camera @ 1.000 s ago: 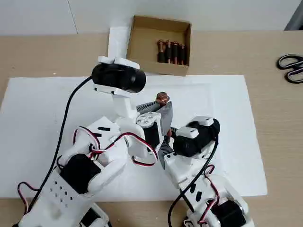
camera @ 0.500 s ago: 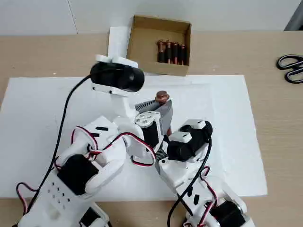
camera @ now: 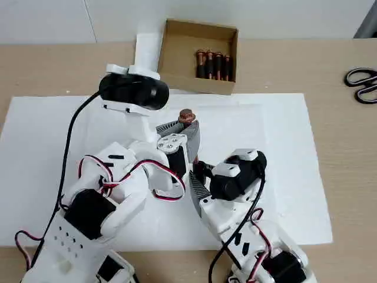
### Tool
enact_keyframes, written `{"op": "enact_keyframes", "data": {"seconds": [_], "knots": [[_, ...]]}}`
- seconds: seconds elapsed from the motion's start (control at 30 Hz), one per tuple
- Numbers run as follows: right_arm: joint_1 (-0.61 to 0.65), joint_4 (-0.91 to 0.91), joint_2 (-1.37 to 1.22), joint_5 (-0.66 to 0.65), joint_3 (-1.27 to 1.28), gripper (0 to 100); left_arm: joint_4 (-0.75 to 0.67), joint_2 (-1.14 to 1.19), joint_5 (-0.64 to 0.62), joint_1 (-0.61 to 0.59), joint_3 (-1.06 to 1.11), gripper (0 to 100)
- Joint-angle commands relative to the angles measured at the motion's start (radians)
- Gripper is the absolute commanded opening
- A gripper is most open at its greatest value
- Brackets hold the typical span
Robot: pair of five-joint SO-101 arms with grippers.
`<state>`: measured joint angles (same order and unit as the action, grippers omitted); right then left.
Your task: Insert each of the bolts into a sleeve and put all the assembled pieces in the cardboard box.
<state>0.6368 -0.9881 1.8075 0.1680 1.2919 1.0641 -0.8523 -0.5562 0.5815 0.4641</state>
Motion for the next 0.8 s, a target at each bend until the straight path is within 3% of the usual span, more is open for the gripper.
{"op": "enact_keyframes", "data": {"seconds": [0.0, 0.77], "knots": [[-0.004, 0.001, 0.008, 0.012, -0.032, 0.4, -0.005, -0.026, -0.017, 0.046, -0.022, 1], [-0.004, -0.028, 0.008, 0.012, -0.078, 0.4, -0.02, -0.023, -0.015, 0.031, -0.004, 1]]}}
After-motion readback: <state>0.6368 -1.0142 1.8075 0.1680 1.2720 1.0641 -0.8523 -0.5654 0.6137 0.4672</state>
